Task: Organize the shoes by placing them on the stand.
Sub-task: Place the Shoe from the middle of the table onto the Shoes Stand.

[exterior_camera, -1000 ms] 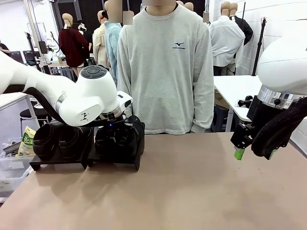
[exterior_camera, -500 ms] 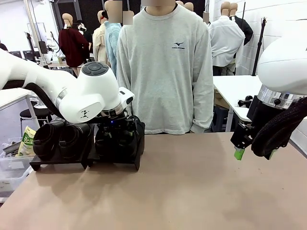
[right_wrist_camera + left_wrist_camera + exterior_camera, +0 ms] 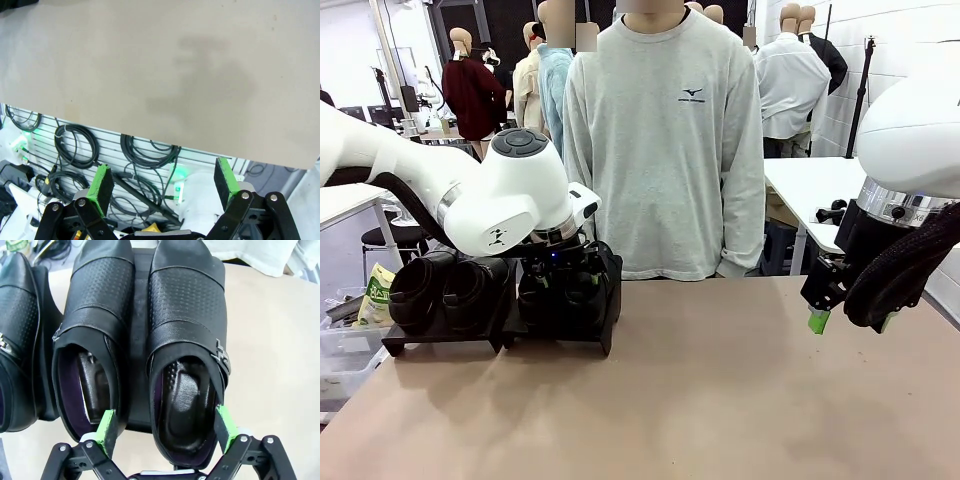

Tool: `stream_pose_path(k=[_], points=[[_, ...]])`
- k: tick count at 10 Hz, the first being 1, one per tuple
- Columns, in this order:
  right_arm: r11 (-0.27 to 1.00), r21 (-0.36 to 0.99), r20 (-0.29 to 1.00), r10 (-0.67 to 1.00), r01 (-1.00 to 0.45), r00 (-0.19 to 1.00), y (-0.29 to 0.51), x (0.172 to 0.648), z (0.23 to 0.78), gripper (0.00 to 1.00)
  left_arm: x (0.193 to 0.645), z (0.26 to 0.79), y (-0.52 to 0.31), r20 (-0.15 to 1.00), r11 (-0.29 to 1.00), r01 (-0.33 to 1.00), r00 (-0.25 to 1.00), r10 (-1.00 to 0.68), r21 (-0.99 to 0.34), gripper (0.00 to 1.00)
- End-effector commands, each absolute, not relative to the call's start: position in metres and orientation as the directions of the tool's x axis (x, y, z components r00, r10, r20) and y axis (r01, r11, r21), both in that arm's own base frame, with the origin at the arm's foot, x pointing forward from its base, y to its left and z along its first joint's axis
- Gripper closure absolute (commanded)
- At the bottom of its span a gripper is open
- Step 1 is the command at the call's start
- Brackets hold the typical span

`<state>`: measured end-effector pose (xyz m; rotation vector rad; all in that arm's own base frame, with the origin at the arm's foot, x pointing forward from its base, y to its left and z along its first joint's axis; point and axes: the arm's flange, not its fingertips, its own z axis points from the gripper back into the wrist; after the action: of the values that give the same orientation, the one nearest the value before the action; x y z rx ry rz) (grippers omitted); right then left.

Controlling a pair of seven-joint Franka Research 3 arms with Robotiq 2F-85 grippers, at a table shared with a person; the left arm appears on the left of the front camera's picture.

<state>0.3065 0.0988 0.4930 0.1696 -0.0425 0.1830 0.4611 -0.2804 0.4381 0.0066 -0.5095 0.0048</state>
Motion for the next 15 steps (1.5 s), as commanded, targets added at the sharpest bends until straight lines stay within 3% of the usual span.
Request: stream_pose_path(k=[1,15], points=[[0.964,0.174,0.055,0.193,-0.2,0.98,0.0994,0.3094,0.4948,0.0,0.4619,0.4384,-0.2804,0.5,1.0,0.002,0.866,-0.002,0.001,0.0],[0.964,0.174,0.055,0.193,-0.2,0.98,0.0994,0.3094,0.4948,0.0,0.4619,0.4384,-0.2804,0.5,1.0,0.002,0.866,-0.002,0.001,0.0]])
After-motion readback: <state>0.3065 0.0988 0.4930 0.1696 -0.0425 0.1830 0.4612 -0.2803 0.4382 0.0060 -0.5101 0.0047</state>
